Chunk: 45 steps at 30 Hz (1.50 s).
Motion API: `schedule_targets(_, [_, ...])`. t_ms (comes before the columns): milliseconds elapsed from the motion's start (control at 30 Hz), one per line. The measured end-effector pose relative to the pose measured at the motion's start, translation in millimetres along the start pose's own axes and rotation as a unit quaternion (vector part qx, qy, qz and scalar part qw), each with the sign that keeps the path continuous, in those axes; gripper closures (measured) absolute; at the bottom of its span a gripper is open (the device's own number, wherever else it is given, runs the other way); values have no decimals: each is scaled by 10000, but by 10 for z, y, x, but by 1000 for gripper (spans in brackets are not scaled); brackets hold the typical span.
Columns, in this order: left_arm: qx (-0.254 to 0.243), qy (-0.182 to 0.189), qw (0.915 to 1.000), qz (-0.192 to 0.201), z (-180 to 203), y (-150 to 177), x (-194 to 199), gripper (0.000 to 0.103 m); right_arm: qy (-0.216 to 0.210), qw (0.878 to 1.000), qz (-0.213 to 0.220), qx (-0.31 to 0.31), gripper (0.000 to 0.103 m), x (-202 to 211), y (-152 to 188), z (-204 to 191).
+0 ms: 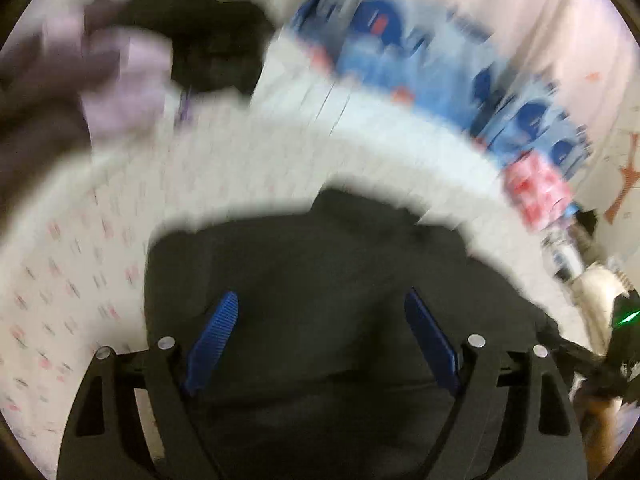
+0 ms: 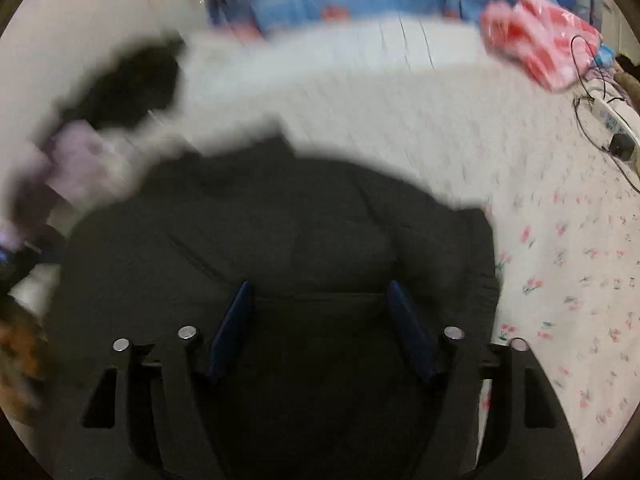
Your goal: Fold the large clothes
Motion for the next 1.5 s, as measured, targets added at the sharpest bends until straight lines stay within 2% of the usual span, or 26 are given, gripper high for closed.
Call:
schedule_targets(33, [43,74,9999,-68,-67,98,-114,21,-297,9989,23,-372,37,-74,70,123])
schedule_targets(67, [79,212,9997,-20,-117,173,-172,21,-515,9959,-19,-744,43,-113,95,235])
schedule_targets(200, [-2,189,9998,82,-127,272,-159,21,-447,9976,-222,-472,44,0,111,229])
schedule_targets(267, [137,286,9995,38,-184,231,1,21,-515,9965,-225,-622,42,259,79,246])
schedule_targets(300, [258,349,9990,68,-227,223,113,21,-632,9951,-102,-751,40,518,134,301])
schedule_targets(367, [546,532,9969,180,-384,250,441,20,-709,9940,127,-823,19,960,242,466])
schedule_targets(433, [689,651,9955,76,-580,347,821,14,-630,9939,96,-900,7,1382,505,670])
schedule_targets(533, [665,754,9946,-266,-965,574,1307,14,-763,9877,-285,-1336,7,1811,946,1010])
schedule_targets(600, [578,758,9941,-524,-1204,771,1608,11,-1106,9763,-598,-1763,7,2066,1362,1192])
schedule_targets(667, [460,806,9928,-752,-1383,1006,1859,11,-1334,9685,-832,-1931,7,2200,1697,1245])
schedule_targets(733, [503,952,9889,-1028,-1537,1265,2064,11,-1819,9570,-922,-2061,7,2350,2001,1229])
schedule_targets(800, [790,1232,9812,-1260,-1647,1506,2193,10,-2249,9414,-1003,-2304,7,2422,2229,1204])
schedule_targets(867, [1207,1491,9707,-1448,-1730,1754,2301,10,-2529,9314,-1005,-2417,7,2473,2347,1186])
schedule_targets(967, [1521,1884,9585,-1505,-1720,1980,2401,8,-3026,9129,-1001,-2549,7,2484,2441,1071])
schedule_targets(1033, [1552,1979,9545,-1604,-1679,2089,2410,7,-3229,9071,-971,-2521,7,2500,2427,984])
schedule_targets(1100, [1422,1865,9566,-1731,-1628,2191,2375,7,-3436,9039,-902,-2382,7,2565,2374,885])
schedule_targets(1167, [1552,1891,9531,-1780,-1623,2240,2335,7,-3617,9000,-851,-2280,7,2576,2321,817])
schedule_targets(1233, [1727,2219,9422,-1819,-1561,2252,2330,8,-3685,9010,-800,-2146,7,2587,2270,711])
schedule_targets(1300, [1610,2507,9387,-1735,-1434,2217,2367,8,-3622,9063,-771,-2037,8,2593,2261,647])
schedule_targets(1333, [1493,2494,9422,-1668,-1378,2195,2384,10,-3579,9085,-735,-2030,9,2559,2238,619])
schedule_targets(1367, [1384,2409,9475,-1582,-1336,2177,2394,15,-3531,9114,-643,-2015,19,2544,2223,595])
schedule_targets(1400, [1295,2235,9539,-1526,-1291,2151,2383,32,-3469,9157,-511,-1961,25,2569,2229,597])
schedule_targets(1433, [1325,2065,9574,-1524,-1277,2132,2368,45,-3338,9230,-312,-1887,39,2621,2241,600])
schedule_targets(1467, [1427,1989,9584,-1471,-1293,2089,2373,50,-3381,9216,-174,-1900,62,2643,2231,612])
schedule_targets(1500, [1496,1967,9595,-1354,-1269,2020,2416,62,-3409,9201,-21,-1927,69,2672,2214,647])
Point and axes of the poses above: each gripper's, at about its wrist camera, not at the fingertips, and x roughly against the way its jaws point, z to its right, y to its underside, the point moved 2 cm from there along -x, roughly the way its jaws point, and after that the axes turned 10 degrees about z, right-handed, at the moved point
